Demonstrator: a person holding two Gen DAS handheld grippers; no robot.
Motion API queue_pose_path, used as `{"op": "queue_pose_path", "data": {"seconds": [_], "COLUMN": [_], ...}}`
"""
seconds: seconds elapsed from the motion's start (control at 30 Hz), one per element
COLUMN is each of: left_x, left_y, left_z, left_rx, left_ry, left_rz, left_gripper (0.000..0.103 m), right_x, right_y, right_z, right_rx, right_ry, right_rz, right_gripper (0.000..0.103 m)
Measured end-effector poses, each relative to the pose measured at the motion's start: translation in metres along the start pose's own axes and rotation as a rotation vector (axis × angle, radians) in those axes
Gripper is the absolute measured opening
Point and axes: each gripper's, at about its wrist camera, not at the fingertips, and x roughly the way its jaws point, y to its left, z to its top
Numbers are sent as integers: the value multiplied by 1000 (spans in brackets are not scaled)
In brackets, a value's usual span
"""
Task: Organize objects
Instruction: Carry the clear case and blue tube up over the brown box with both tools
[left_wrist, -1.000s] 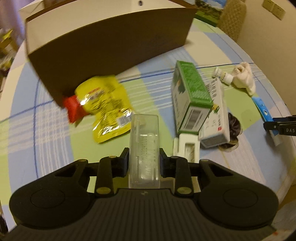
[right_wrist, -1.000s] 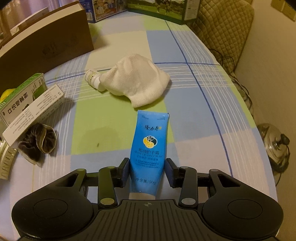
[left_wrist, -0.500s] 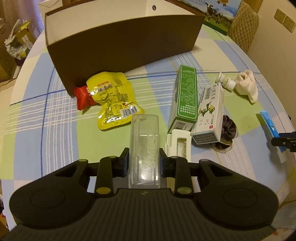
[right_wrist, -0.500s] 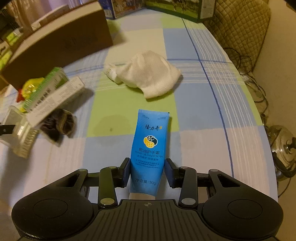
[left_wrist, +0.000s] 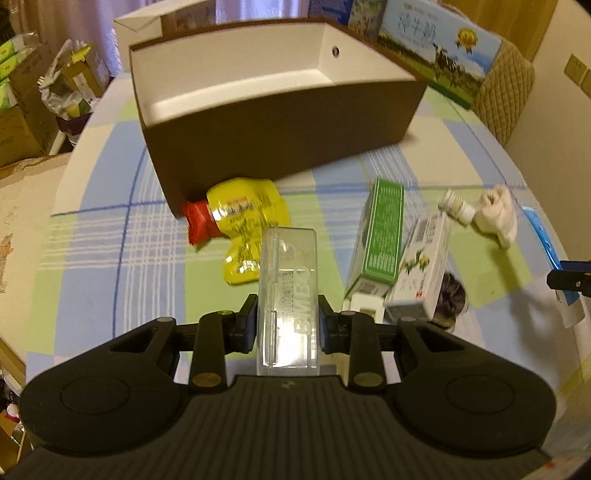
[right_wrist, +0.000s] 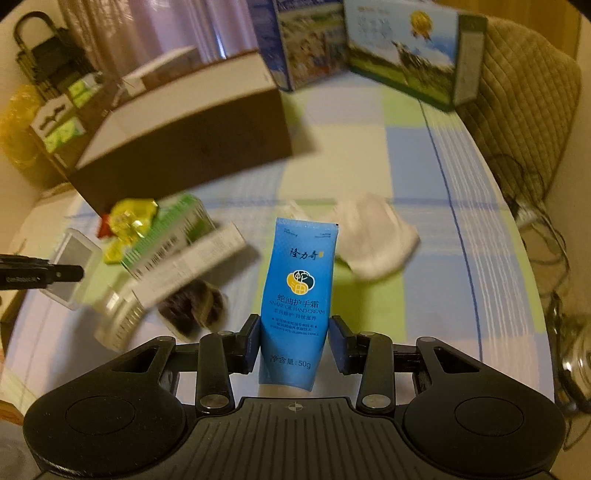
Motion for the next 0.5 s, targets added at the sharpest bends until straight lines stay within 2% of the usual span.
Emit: {"op": "queue_pose_path", "data": {"seconds": [0.3, 0.5], "left_x": [-20, -23], "left_y": [4, 8], "left_z": [30, 62], "left_rx": [-47, -73], "left_ry": [-83, -142], "left_rz": [5, 10], "left_gripper": [26, 26], "right_x": [7, 20], "right_y": [27, 48], "right_z": [48, 86], "right_rx": [-101, -189], "right_ry": [-68, -116], "right_rz": [96, 142], "right_gripper": [37, 37]}}
